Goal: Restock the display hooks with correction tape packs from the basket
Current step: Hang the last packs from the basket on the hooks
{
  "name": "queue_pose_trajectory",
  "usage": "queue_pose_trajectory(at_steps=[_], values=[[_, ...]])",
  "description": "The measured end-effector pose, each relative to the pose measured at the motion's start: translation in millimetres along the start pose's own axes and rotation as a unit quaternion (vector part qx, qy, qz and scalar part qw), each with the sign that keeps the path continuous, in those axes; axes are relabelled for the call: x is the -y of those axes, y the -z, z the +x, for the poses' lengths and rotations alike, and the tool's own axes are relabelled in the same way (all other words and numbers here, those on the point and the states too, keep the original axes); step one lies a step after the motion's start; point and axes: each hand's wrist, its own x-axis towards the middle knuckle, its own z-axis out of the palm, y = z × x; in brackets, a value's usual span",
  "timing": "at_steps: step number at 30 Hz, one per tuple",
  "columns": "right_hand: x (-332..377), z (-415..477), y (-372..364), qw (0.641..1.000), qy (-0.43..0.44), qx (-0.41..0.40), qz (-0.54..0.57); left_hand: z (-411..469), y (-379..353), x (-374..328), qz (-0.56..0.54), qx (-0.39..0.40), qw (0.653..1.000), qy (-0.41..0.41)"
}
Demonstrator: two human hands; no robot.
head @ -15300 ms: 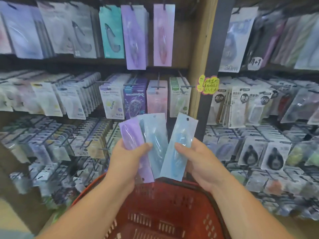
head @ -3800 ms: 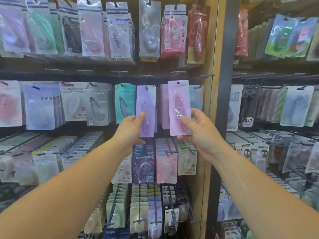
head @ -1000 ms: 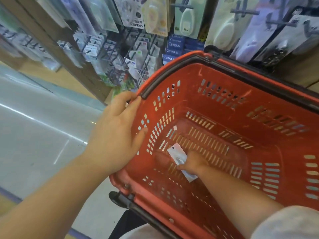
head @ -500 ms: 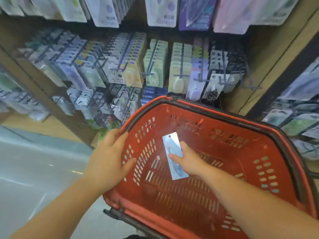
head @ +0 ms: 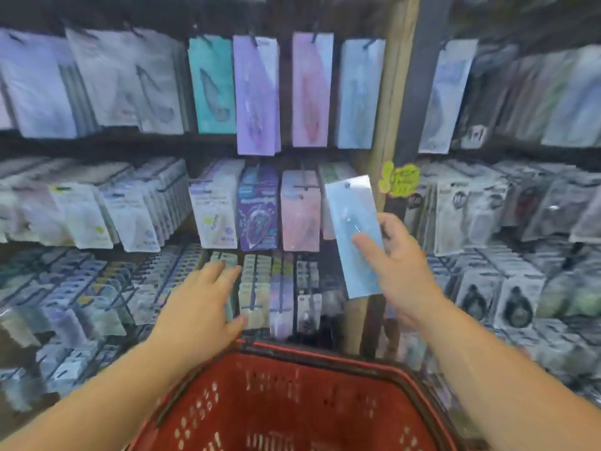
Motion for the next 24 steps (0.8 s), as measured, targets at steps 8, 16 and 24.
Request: queue_pose_trajectory(at_steps=[8,16,24], values=[[100.3,96.3,28.7,0.981,0.139,-0.133,-0.034,111.6,110.6,-39.7,0.020,-0.153,0.988,-0.025],[124.6,141.7,13.8,0.981,0.093,-0.161,-0.057,125.9,121.5,-49.4,-0.004,-0.131,0.991,0.034],[111.5,140.0,-10.4,0.962,0.025,-0.261,-0.070,125.8,111.9,-39.2,-0.032,-0.127,0.990,0.053]])
